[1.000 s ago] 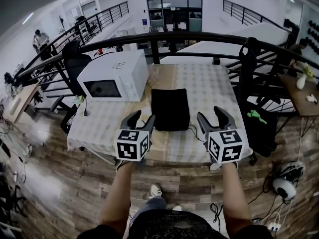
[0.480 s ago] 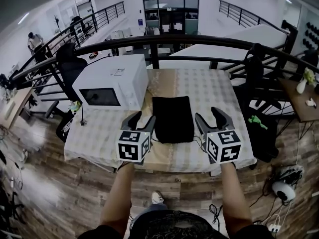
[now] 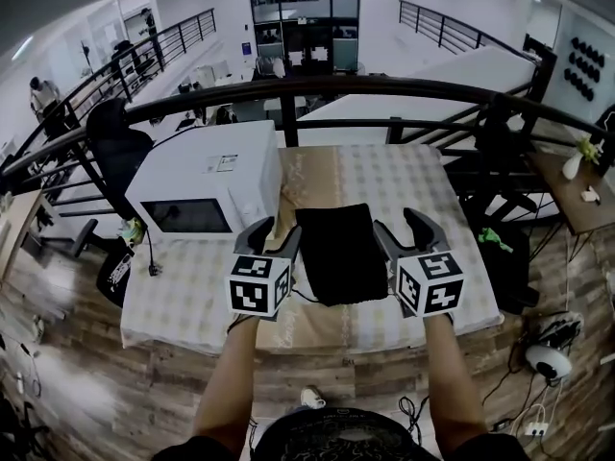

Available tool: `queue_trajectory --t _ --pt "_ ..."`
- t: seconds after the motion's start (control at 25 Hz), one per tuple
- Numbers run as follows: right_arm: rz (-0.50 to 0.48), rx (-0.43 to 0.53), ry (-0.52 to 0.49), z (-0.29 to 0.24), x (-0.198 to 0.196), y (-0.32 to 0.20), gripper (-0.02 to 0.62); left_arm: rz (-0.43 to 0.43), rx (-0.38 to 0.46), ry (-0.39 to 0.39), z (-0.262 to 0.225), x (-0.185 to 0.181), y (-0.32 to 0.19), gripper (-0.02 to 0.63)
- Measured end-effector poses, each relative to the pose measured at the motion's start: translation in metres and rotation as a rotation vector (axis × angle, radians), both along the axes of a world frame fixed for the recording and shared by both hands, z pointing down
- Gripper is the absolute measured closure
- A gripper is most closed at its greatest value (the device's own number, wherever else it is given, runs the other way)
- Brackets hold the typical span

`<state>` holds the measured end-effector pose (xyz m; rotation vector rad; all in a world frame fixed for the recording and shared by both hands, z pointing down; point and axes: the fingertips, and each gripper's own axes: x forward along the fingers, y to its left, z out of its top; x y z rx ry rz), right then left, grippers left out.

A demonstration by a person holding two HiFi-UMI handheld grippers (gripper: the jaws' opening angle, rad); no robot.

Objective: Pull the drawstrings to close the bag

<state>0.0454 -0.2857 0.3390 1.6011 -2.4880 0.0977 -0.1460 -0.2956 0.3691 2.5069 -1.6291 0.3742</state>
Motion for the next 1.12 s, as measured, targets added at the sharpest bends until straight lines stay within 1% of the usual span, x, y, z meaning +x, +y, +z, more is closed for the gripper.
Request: queue_trajectory --t 0.16,0.32,0.64,0.8,1.12 --pt "0.018 0.006 0.004 -0.005 -0.017 -0.013 0.350 0.030 0.009 0.003 -0.002 -0.011 -0.016 0.397" --pt "0.037 0.013 0.000 -0.005 -0.024 -0.020 0.350 0.046 0.004 0.019 0.001 -0.016 -0.028 0.397" --pt "0.038 0.012 0.013 -0.006 -0.015 -0.026 0.350 0.063 0.003 0.035 0.001 -0.003 -0.037 0.397" --pt "0.017 0.014 0.014 -0.002 -0.005 -0.033 0.350 0.042 0.003 0.022 0.004 0.005 -0.043 0.397" --pt "-0.044 0.028 -0.005 -0.005 0.030 -0.049 0.350 -0.030 0.013 0.008 -0.001 0.026 -0.050 0.397"
